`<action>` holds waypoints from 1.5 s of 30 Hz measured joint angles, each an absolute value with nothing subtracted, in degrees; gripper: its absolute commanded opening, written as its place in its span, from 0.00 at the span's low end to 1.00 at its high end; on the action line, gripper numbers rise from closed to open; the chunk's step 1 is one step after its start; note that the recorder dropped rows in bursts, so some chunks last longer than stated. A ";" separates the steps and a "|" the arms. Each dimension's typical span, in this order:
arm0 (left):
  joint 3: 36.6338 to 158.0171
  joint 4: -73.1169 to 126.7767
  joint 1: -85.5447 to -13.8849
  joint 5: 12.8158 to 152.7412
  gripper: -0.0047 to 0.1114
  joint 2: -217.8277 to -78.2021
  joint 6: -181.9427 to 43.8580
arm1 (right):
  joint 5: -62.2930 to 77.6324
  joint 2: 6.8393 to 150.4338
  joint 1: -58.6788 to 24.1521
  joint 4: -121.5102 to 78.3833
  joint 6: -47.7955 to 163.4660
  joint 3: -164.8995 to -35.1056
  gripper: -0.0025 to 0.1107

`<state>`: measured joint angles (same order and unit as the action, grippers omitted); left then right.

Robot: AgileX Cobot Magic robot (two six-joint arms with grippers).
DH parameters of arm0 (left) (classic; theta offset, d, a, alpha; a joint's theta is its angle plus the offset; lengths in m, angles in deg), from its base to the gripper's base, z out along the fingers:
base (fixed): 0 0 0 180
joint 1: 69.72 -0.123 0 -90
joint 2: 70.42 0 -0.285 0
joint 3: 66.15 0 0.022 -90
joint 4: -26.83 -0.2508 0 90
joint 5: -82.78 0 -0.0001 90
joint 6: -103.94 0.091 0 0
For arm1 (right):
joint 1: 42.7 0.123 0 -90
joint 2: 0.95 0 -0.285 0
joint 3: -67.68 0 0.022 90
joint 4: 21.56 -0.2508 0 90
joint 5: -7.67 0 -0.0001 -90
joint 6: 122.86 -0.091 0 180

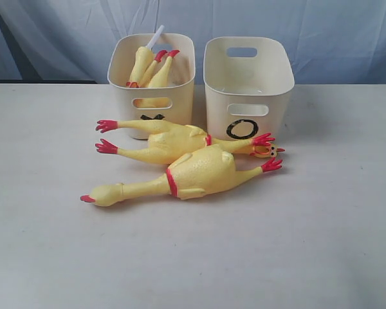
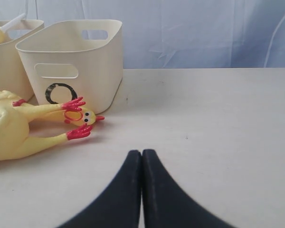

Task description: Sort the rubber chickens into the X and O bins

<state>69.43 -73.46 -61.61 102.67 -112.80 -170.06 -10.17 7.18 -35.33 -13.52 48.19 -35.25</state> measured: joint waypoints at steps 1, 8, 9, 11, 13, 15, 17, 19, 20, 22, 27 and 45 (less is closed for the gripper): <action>68.63 -73.46 -61.61 102.67 0.04 -111.18 -170.34 | -10.17 7.18 -35.33 -13.52 48.19 -35.25 0.02; 65.09 -73.46 -61.61 103.16 0.04 -100.89 -172.28 | -7.74 7.18 -35.33 -17.75 48.19 -35.25 0.02; 64.63 -73.46 -61.61 102.85 0.04 -99.82 -172.40 | -6.32 7.18 -35.33 -19.72 48.19 -35.25 0.02; 63.65 -73.46 -61.61 101.89 0.04 -98.11 -172.40 | -2.72 7.18 -35.33 -25.82 48.19 -35.25 0.02; 62.85 -73.46 -61.61 101.12 0.04 -97.07 -172.02 | 0.64 7.18 -35.33 -32.39 48.19 -35.25 0.02; 62.02 -73.46 -61.61 100.66 0.04 -96.12 -171.65 | 3.70 7.18 -35.33 -37.55 48.19 -35.25 0.02; 61.11 -73.46 -61.61 100.12 0.04 -95.15 -171.53 | 6.61 7.18 -35.33 -41.74 48.19 -35.25 0.02; 60.32 -73.46 -61.61 99.45 0.04 -94.28 -171.42 | 8.43 7.18 -35.33 -43.77 48.19 -35.25 0.02; 59.79 -73.46 -61.61 99.04 0.04 -93.87 -171.42 | 8.77 7.18 -35.33 -44.44 48.19 -35.25 0.02; 59.06 -73.46 -61.61 98.61 0.04 -93.32 -171.31 | 8.76 7.18 -35.33 -44.96 48.19 -35.25 0.02; 58.74 -73.46 -61.61 98.46 0.04 -92.46 -171.20 | 10.57 7.18 -35.33 -46.17 48.19 -35.25 0.02; 58.74 -73.46 -61.61 89.18 0.04 -95.09 -176.14 | -0.97 7.73 -34.78 -43.14 49.78 -44.86 0.02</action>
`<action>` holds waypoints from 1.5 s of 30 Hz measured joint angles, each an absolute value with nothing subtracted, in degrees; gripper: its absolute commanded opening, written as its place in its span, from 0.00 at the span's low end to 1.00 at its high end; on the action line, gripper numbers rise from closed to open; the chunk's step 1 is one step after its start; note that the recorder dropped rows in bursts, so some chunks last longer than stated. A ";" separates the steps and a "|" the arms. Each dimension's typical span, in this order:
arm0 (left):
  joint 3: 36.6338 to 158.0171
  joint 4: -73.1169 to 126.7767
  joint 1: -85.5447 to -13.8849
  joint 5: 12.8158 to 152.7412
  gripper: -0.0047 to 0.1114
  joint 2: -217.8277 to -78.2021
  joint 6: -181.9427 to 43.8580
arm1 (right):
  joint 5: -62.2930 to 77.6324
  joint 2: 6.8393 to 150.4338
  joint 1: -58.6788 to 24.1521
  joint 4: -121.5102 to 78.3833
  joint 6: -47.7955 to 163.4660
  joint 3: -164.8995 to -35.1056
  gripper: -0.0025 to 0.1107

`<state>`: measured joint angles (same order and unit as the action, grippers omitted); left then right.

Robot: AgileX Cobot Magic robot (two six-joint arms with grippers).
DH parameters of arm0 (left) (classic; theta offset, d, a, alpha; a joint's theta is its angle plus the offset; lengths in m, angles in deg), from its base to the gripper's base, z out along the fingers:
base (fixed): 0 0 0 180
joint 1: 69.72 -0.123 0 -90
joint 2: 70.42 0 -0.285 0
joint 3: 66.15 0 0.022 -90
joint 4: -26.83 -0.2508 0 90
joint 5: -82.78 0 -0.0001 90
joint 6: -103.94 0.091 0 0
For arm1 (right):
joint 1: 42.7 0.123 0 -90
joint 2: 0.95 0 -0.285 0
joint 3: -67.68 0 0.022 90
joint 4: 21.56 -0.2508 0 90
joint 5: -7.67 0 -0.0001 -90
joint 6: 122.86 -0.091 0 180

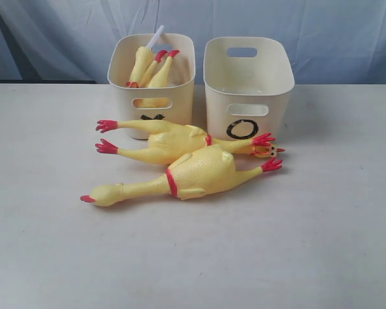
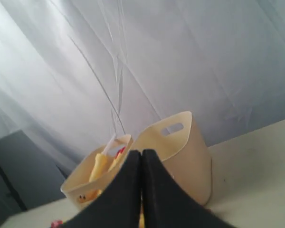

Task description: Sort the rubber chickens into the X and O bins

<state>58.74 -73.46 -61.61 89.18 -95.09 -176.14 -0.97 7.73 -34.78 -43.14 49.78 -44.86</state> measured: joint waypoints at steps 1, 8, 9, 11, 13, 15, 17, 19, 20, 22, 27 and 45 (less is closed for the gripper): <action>58.74 -73.46 -61.61 89.46 0.04 -95.59 -176.40 | -2.74 8.27 -34.78 -42.86 51.11 -45.95 0.02; 58.61 -73.36 -61.61 91.61 0.04 -97.34 -177.35 | -15.81 16.48 -34.64 -42.48 68.89 -55.12 0.02; 58.56 -73.36 -61.61 91.61 0.04 -97.44 -177.35 | -17.04 18.00 -34.32 -42.48 70.91 -56.15 0.02; 58.56 -73.36 -61.61 91.61 0.04 -97.44 -177.44 | -18.75 20.89 -33.37 -42.95 73.83 -57.78 0.02; 58.56 -73.36 -61.61 91.61 0.04 -97.44 -177.44 | -20.71 24.43 -32.46 -42.95 76.61 -59.35 0.02; 58.56 -73.36 -61.61 91.61 0.04 -97.13 -177.44 | -22.72 28.03 -31.72 -43.07 78.97 -60.61 0.02; 58.56 -73.36 -61.61 91.61 0.04 -96.07 -177.44 | -25.34 32.39 -30.71 -43.33 81.43 -62.08 0.02; 58.56 -73.36 -61.61 91.61 0.04 -94.89 -177.44 | -27.77 36.85 -29.80 -43.44 83.62 -63.72 0.02; 58.47 -73.36 -61.61 91.61 0.04 -94.42 -177.44 | -28.50 39.11 -29.27 -43.44 84.85 -64.51 0.02; 57.82 -73.36 -61.61 91.61 0.04 -93.36 -177.44 | -29.22 43.14 -28.22 -43.53 86.36 -66.02 0.02; 54.11 -73.36 -61.61 89.34 0.04 -90.48 -177.44 | -29.71 59.62 -23.92 -43.87 88.22 -73.10 0.02; 53.12 -73.33 -61.61 88.61 0.04 -89.37 -177.44 | -19.55 100.43 -13.29 -47.38 105.86 -92.79 0.55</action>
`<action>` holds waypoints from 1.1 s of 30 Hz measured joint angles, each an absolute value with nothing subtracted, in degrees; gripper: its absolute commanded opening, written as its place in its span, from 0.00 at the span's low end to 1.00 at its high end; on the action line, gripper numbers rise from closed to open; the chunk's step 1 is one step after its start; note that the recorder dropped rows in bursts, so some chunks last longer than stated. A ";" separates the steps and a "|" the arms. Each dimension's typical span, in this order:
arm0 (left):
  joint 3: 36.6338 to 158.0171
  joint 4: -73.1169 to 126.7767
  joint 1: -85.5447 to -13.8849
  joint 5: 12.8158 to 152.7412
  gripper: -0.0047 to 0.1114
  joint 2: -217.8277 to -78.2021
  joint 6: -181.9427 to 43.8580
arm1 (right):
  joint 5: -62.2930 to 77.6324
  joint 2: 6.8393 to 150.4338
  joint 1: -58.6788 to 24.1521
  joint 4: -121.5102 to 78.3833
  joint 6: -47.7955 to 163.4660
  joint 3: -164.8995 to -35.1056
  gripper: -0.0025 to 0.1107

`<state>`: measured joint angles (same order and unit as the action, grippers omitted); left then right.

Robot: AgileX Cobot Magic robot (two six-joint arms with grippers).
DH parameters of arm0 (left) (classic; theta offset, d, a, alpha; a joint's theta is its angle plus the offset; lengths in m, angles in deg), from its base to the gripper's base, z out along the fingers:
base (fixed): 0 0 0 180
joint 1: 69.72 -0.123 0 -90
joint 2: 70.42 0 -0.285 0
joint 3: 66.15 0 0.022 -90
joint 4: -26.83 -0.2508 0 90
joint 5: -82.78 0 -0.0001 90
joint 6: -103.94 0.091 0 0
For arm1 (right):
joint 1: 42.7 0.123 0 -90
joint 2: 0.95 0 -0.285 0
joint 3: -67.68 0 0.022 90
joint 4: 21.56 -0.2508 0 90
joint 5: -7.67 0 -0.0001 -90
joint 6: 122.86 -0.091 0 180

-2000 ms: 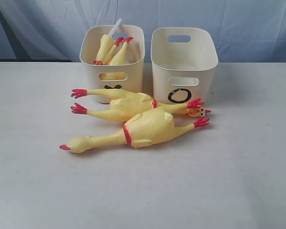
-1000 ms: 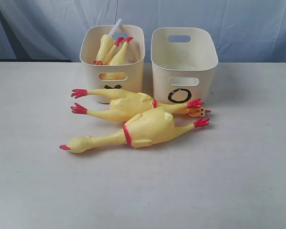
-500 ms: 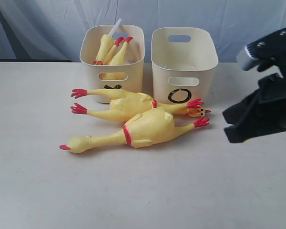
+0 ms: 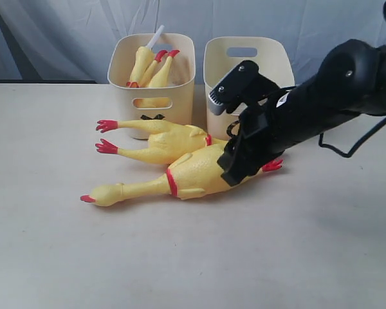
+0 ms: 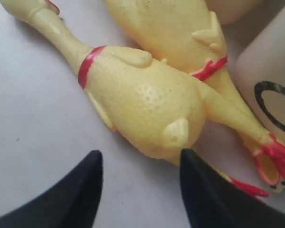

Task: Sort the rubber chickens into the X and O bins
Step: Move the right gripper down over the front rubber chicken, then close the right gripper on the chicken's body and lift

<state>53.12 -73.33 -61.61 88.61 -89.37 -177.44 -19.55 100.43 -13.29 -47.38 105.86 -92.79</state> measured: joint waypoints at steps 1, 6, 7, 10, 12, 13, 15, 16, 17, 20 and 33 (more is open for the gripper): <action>53.12 -73.33 -61.61 88.61 0.04 -89.37 -177.44 | -19.10 101.06 -12.77 -47.38 105.98 -92.95 0.56; 53.12 -73.33 -61.61 88.83 0.04 -89.37 -177.44 | -15.19 103.89 -10.22 -47.38 106.50 -93.47 0.56; 53.12 -73.33 -61.61 88.83 0.04 -89.37 -177.44 | -14.54 104.23 -9.53 -47.23 107.18 -93.86 0.56; 53.12 -73.33 -61.61 88.93 0.04 -89.37 -177.44 | -12.91 105.14 -5.97 -45.72 112.52 -95.71 0.56; 53.12 -73.33 -61.61 88.95 0.04 -89.37 -177.44 | -12.55 106.05 -3.38 -45.00 115.64 -97.20 0.56; 53.12 -73.33 -61.61 89.05 0.04 -89.37 -177.44 | -12.31 106.70 -2.20 -44.45 116.91 -98.10 0.56; 53.12 -73.33 -61.61 89.05 0.04 -89.37 -177.44 | -12.09 108.17 -0.32 -43.26 118.61 -99.81 0.55; 53.12 -73.33 -61.61 89.05 0.04 -89.37 -177.44 | -11.97 109.09 0.50 -42.30 119.04 -100.78 0.55; 53.12 -73.33 -61.61 89.05 0.04 -89.37 -177.44 | -11.97 110.04 1.05 -41.52 119.29 -101.78 0.55; 53.12 -73.33 -61.61 89.05 0.04 -89.37 -177.44 | -12.00 112.97 2.58 -38.46 119.68 -104.41 0.55; 53.12 -73.33 -61.61 89.17 0.04 -89.37 -177.44 | -13.59 125.65 6.21 -33.69 119.89 -114.48 0.52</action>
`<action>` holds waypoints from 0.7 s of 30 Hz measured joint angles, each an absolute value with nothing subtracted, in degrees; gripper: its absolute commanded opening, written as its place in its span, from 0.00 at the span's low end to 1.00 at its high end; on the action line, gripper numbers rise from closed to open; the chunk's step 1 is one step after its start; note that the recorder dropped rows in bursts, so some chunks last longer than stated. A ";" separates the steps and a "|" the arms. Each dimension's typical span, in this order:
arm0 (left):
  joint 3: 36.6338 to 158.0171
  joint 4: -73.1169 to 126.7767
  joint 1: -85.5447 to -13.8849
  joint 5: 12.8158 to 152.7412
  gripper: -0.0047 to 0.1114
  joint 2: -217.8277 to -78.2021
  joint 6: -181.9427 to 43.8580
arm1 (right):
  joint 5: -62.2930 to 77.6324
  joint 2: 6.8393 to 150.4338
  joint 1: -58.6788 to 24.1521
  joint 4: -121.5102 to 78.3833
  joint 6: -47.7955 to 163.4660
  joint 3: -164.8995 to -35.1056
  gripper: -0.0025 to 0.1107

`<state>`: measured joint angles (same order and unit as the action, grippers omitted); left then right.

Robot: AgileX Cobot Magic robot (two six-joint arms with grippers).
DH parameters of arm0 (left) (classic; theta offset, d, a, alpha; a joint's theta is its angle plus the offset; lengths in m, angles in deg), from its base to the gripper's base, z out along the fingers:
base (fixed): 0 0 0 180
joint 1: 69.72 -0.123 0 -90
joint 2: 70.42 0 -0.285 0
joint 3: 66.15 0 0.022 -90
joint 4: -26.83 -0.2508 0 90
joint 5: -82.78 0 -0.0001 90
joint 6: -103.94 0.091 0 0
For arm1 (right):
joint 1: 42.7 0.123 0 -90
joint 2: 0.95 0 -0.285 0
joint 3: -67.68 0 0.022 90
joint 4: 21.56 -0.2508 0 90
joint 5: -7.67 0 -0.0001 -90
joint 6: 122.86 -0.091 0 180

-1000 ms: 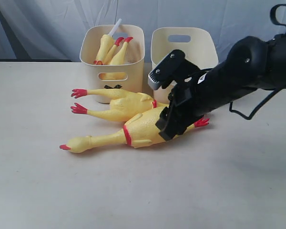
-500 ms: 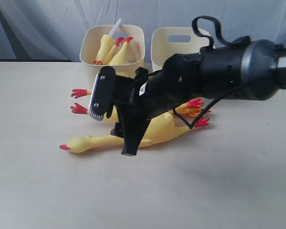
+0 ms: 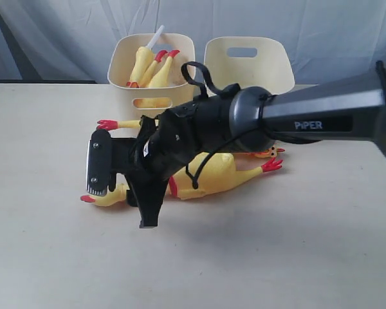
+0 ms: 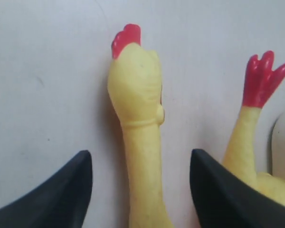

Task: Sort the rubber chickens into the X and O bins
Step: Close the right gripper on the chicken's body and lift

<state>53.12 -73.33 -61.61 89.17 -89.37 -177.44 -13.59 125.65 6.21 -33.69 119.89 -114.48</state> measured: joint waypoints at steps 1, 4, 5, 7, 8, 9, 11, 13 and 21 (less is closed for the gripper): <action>53.12 -73.33 -61.61 89.17 0.04 -89.37 -177.44 | -13.59 126.27 6.21 -33.71 119.89 -115.00 0.52; 53.12 -73.33 -61.61 89.17 0.04 -89.37 -177.44 | -14.14 128.19 6.21 -32.88 119.89 -116.71 0.52; 53.12 -73.33 -61.61 89.17 0.04 -89.37 -177.44 | -14.58 128.80 6.21 -32.66 119.89 -117.31 0.52; 53.12 -73.33 -61.61 89.17 0.04 -89.37 -177.44 | -15.48 130.06 6.21 -32.14 119.89 -118.40 0.52; 53.12 -73.33 -61.61 89.17 0.04 -89.37 -177.44 | -15.64 130.63 6.21 -31.71 119.89 -118.71 0.52; 53.12 -73.33 -61.61 89.17 0.04 -89.37 -177.44 | -15.64 131.19 6.21 -31.39 119.89 -118.95 0.52; 53.12 -73.33 -61.61 89.17 0.04 -89.37 -177.44 | -15.64 132.03 6.21 -30.99 119.89 -119.34 0.52; 53.12 -73.33 -61.61 89.29 0.04 -89.37 -177.44 | -15.69 132.66 6.21 -30.38 119.19 -119.72 0.52; 53.12 -73.33 -61.61 89.39 0.04 -89.37 -177.44 | -15.90 133.83 6.21 -22.10 111.79 -120.86 0.52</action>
<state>53.12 -73.33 -61.61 89.39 -89.37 -177.44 -15.90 133.83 6.21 -22.10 111.79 -120.86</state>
